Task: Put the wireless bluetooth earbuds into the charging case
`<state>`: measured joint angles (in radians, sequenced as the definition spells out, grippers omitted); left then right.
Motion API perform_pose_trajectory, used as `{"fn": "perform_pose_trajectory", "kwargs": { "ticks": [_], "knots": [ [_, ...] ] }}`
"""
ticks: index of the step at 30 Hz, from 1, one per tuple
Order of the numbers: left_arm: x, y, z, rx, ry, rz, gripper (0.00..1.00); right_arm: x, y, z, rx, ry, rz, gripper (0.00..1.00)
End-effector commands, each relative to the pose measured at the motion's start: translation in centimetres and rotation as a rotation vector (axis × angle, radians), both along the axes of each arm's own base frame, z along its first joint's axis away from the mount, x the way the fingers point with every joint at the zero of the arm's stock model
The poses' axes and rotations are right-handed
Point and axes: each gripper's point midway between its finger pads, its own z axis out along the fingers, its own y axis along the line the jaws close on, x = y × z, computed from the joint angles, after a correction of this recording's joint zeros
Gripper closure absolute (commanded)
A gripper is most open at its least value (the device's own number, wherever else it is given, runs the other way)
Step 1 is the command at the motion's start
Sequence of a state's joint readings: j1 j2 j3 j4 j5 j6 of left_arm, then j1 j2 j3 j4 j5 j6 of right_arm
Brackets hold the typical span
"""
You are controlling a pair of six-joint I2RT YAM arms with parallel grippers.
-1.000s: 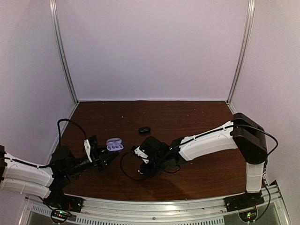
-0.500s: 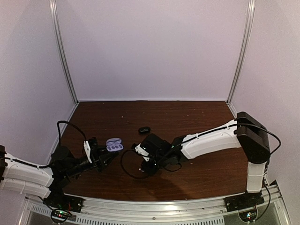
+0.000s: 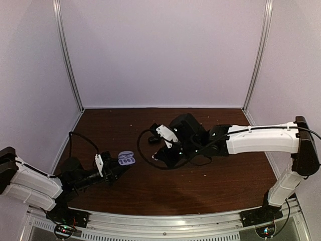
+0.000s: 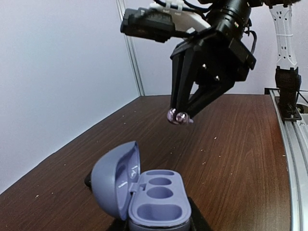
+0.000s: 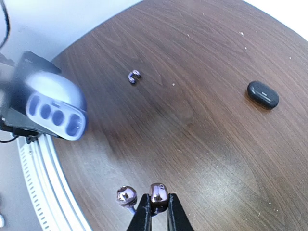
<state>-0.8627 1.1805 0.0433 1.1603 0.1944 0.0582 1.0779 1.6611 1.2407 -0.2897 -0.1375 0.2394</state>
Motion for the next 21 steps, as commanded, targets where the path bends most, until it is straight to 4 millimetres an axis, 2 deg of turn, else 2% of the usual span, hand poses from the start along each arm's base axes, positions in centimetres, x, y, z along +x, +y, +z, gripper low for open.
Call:
{"fn": "perform_pose_trajectory", "kwargs": {
  "ticks": [1, 4, 8, 14, 21],
  "knots": [
    [0.1, -0.6, 4.0, -0.086, -0.138, -0.022, 1.0, -0.8, 0.5, 5.4, 0.112, -0.005, 0.027, 0.95],
    [0.1, -1.0, 4.1, -0.082, -0.146, -0.029, 1.0, -1.3, 1.4, 7.1, 0.166, 0.018, 0.044, 0.95],
    [0.1, -1.4, 4.2, -0.084, -0.152, -0.034, 1.0, -2.1, 2.9, 7.4, 0.193, 0.058, 0.078, 0.95],
    [0.0, -1.9, 4.5, -0.089, -0.156, -0.043, 1.0, -2.9, 4.8, 7.2, 0.184, 0.071, 0.108, 0.95],
    [-0.1, -2.0, 4.5, -0.1, -0.156, -0.037, 1.0, -3.2, 5.7, 6.3, 0.159, 0.076, 0.105, 0.95]
  ]
}}
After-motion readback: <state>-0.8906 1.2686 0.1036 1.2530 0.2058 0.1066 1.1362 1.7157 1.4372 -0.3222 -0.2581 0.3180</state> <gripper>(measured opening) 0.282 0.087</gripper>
